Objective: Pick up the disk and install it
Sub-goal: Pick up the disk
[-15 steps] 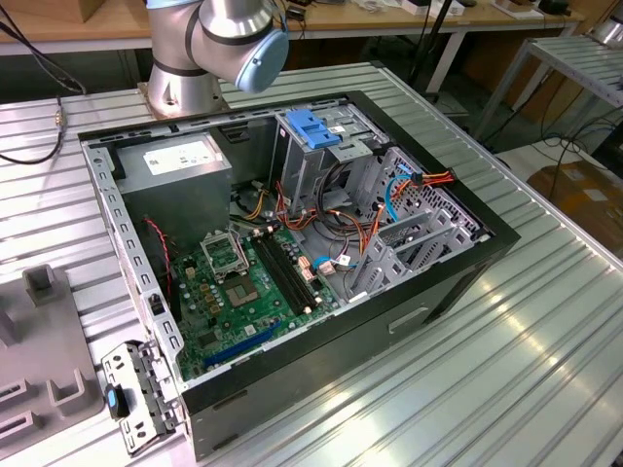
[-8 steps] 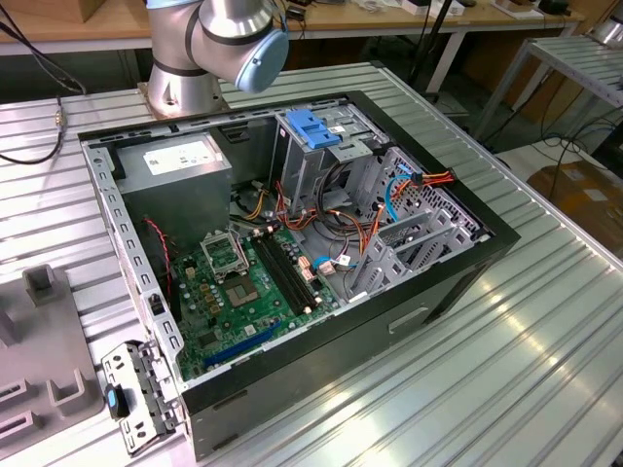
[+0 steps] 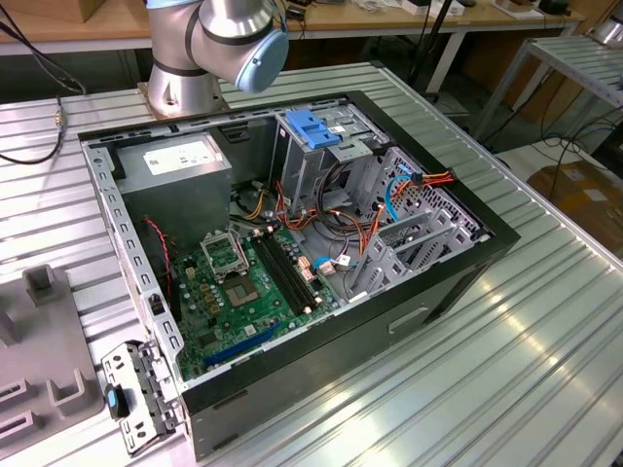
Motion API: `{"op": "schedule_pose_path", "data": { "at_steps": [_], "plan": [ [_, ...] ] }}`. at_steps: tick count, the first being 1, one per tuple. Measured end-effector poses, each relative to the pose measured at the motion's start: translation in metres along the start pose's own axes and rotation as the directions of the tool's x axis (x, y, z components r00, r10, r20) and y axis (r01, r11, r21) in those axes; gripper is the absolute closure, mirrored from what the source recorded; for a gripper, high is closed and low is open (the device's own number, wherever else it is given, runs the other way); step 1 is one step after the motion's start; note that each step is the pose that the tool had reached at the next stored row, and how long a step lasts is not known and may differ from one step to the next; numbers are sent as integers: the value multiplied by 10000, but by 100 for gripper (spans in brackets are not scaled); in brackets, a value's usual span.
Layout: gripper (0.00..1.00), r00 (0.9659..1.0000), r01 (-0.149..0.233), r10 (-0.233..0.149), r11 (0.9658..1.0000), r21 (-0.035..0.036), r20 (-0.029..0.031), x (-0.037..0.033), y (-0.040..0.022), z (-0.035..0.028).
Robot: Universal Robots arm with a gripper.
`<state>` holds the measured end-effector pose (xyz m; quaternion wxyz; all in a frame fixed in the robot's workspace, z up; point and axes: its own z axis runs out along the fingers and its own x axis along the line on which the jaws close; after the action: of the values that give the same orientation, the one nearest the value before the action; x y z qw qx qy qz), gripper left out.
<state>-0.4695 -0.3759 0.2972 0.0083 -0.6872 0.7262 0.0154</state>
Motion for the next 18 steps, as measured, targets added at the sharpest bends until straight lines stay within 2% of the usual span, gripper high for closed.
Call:
{"op": "schedule_pose_path", "data": {
  "at_steps": [1, 2, 18],
  "plan": [
    [53, 10000, 0, 0, 10000, 0, 0, 0, 0, 0],
    [62, 10000, 0, 0, 10000, 0, -1, 0, -1, 0],
    [63, 10000, 8, -8, 10000, -1, -3, 0, -2, 0]
  ]
}}
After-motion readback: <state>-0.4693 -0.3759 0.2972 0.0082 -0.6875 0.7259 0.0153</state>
